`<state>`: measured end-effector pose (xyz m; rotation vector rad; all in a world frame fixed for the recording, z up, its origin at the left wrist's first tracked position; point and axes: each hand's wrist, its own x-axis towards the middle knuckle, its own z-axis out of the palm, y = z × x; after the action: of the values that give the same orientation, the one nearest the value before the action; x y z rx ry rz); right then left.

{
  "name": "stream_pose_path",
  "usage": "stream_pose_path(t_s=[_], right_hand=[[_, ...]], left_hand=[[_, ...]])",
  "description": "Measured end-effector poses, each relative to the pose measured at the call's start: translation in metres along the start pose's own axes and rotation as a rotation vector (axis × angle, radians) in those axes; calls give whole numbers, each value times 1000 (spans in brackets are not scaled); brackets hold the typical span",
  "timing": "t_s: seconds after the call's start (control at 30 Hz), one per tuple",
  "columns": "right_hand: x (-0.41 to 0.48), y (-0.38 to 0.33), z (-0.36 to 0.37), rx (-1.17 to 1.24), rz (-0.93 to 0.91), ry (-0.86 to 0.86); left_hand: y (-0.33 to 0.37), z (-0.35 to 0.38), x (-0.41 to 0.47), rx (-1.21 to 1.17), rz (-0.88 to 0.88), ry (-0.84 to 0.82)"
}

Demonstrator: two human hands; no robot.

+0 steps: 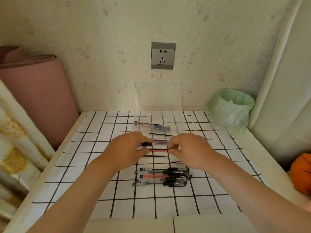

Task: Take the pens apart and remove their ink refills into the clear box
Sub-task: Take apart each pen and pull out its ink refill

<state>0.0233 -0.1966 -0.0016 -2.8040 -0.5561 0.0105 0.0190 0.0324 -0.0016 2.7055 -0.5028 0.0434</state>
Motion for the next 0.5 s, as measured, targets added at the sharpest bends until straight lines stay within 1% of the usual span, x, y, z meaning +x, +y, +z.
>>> stream_pose_path(t_s=[0.2,0.37,0.5], right_hand=[[0,-5,0,20,9,-18],[3,11,-5,-60,112,-78],[3,18,2,-62,153,-117]], left_hand=[[7,9,6,82,-14,-14],[-1,14,6,114,-83,-83],[-2,19,6,107,-81,-143]])
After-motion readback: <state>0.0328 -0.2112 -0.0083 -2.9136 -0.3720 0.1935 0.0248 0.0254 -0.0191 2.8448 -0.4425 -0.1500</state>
